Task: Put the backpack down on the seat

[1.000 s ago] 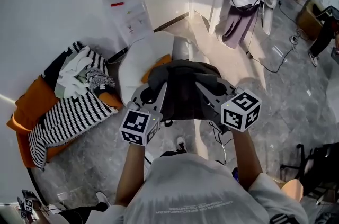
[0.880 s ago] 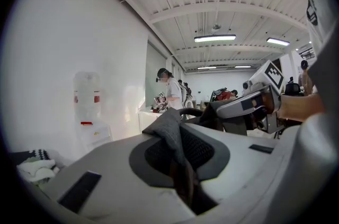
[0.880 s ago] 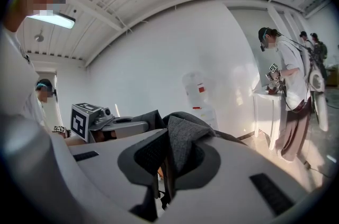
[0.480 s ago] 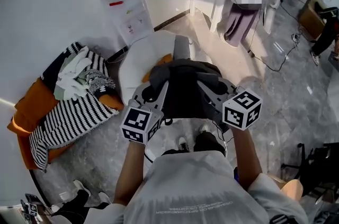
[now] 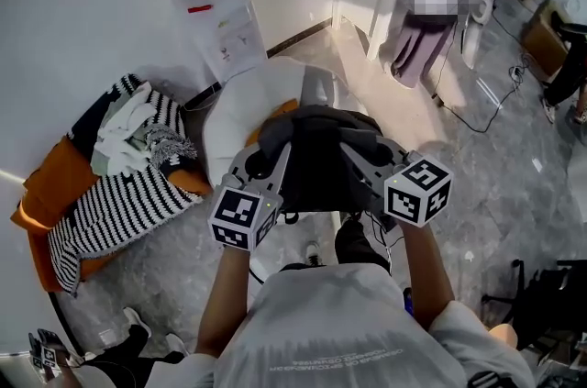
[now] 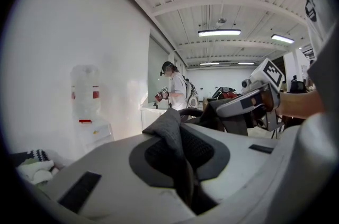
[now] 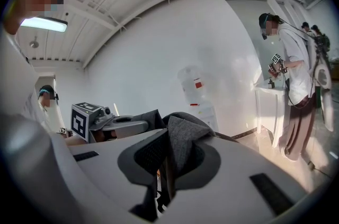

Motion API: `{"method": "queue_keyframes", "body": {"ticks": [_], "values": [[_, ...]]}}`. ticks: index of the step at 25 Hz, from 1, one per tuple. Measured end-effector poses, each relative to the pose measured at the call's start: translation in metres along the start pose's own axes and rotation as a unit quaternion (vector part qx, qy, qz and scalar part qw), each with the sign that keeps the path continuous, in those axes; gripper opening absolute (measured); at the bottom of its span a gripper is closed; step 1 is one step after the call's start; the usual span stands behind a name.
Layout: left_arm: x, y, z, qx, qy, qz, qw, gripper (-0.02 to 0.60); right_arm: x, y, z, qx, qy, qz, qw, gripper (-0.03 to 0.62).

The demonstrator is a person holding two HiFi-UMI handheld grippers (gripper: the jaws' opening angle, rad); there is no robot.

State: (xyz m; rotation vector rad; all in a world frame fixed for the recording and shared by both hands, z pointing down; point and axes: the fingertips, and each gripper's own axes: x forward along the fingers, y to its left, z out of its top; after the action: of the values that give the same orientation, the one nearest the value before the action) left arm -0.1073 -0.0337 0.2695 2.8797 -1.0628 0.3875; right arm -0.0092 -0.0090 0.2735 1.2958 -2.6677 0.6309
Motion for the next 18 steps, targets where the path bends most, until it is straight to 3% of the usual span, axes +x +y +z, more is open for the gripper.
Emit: {"method": "queue_keyframes", "body": {"ticks": [18], "values": [[0.085,0.035,0.001,-0.008,0.019,0.034,0.9992,0.044,0.042,-0.086,0.018,0.009,0.015,0.039,0.999,0.034]]}}
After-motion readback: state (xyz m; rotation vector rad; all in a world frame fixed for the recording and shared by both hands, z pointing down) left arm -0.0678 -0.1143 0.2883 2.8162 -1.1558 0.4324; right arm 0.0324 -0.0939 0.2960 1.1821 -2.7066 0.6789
